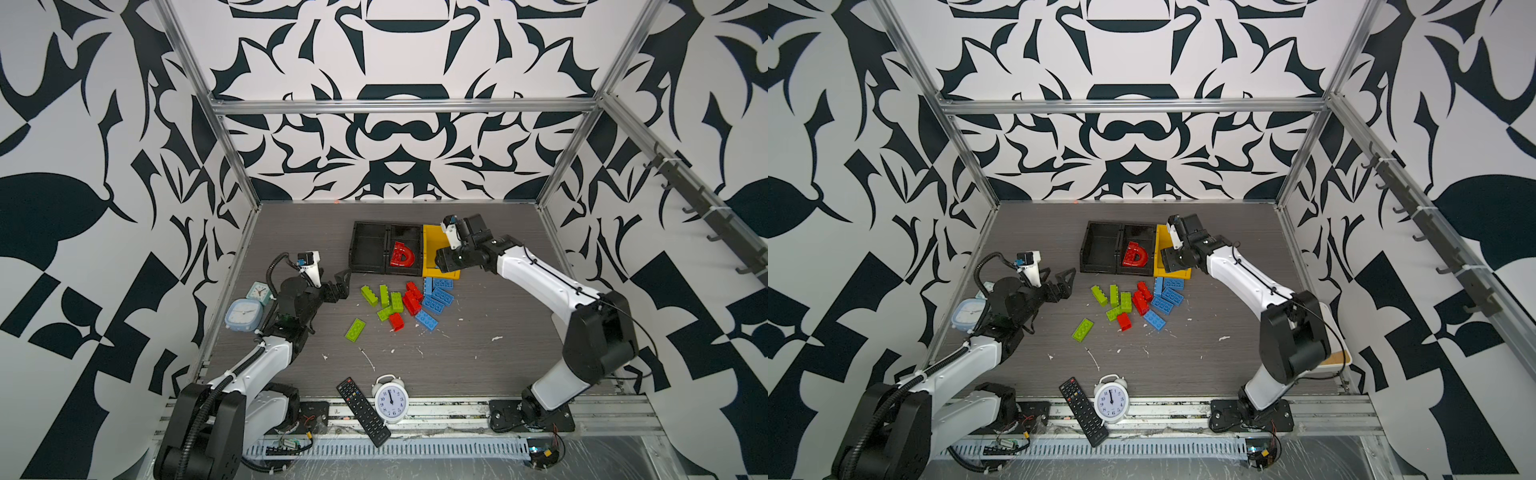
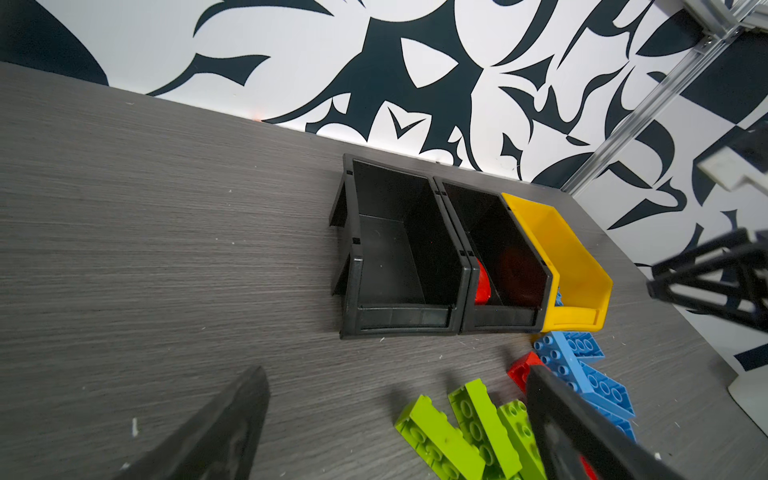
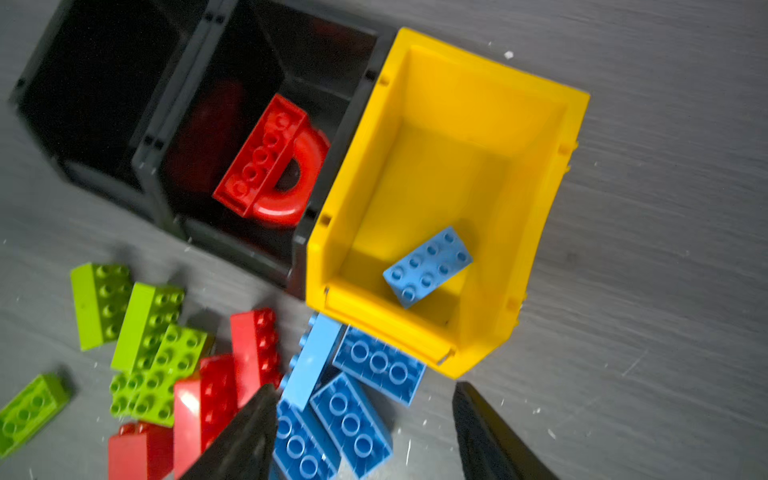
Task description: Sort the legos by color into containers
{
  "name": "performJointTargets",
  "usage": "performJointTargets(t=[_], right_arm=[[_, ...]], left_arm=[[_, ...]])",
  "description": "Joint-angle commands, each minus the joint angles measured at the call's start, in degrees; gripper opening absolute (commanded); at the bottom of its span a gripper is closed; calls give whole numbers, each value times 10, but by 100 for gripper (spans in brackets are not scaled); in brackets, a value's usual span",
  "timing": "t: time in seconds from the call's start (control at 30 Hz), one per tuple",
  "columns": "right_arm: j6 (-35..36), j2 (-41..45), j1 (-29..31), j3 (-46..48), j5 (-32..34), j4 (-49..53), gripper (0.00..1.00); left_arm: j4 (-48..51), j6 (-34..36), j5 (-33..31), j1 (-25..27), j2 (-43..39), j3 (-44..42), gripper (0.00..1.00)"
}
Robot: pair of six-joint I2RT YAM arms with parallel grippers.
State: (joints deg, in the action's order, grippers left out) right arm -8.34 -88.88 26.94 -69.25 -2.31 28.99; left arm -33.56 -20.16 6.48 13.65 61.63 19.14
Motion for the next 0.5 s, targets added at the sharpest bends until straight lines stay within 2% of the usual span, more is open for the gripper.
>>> performJointTargets(t=[0.0,0.2,0.47], right_arm=[[-37,68,38,65,12,14,69],[-92,129,124,155,35,24,67],[-111,106,160,202,32,-8,68]], left_arm=[[-5,-7,-2,1,-7,-6,99],[-6,-7,0,1,-3,-6,99],[-9,-9,0,1,4,-6,99]])
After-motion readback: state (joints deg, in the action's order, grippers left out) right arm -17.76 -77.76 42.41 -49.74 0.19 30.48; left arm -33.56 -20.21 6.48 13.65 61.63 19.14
